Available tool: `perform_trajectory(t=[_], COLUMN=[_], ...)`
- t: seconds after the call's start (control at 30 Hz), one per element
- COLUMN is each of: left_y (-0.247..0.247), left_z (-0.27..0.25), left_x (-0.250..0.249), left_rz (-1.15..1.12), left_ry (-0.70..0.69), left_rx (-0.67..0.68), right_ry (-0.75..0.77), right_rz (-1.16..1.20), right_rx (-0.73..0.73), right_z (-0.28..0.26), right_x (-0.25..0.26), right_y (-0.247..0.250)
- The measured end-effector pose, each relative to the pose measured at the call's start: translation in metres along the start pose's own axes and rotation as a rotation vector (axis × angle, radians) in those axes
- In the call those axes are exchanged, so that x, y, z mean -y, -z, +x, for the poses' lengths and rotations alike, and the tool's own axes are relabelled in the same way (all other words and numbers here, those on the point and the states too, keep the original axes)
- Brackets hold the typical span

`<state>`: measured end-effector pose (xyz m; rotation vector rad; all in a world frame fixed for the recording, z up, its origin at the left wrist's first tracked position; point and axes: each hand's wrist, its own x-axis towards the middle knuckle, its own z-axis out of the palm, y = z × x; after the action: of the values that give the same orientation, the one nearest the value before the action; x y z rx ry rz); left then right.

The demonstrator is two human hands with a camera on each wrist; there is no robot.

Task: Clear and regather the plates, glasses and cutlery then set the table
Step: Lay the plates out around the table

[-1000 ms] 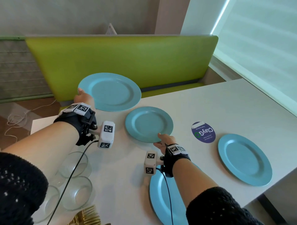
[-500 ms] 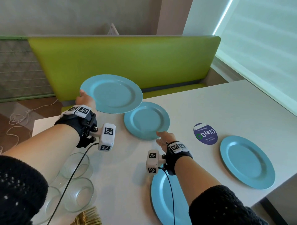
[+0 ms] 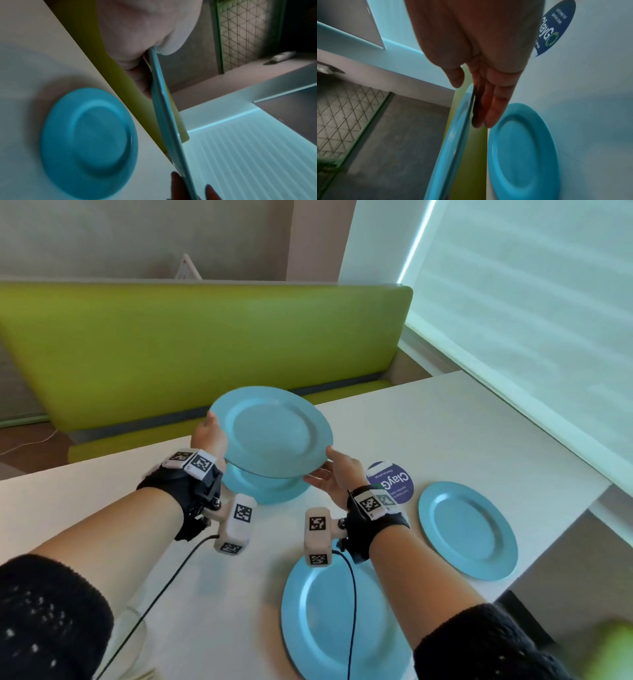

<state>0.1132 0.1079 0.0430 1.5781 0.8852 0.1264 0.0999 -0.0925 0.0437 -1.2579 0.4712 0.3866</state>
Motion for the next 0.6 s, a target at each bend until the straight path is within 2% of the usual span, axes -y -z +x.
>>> perform_trajectory(t=[0.07,0.17,0.27,0.37,0.53,0.6], left_y=[-0.020,-0.051,-0.079,-0.095,-0.108,-0.110], left_z=[-0.004,-0.009,-0.019,-0.018,-0.003,0.001], left_x=[0.003,0.002,-0.007,-0.014,-0.015,-0.015], left_rz=[-0.005,-0.136,-0.215,-0.180,-0.157,-0.141], left_ry=[-0.005,0.022,0.026,0.014,0.015,0.013], left_rx=[0.084,0.207,0.293,0.280,0.235,0.216], right_ry=[0.027,0.015,0.018,0.010,-0.034,-0.050], right_rz=[0.023,0.029,0.046,0.126,0.056,0.135], right_rx=[-0.030,-0.084,-0.187,-0.312,-0.434,-0.450], right_z=[0.005,0.020,0.037,0.056,0.086,0.095], right_x=[0.006,0.015,0.026,0.035,0.051,0.054], right_y=[0.016,0.044,0.073,0.108,0.161,0.177])
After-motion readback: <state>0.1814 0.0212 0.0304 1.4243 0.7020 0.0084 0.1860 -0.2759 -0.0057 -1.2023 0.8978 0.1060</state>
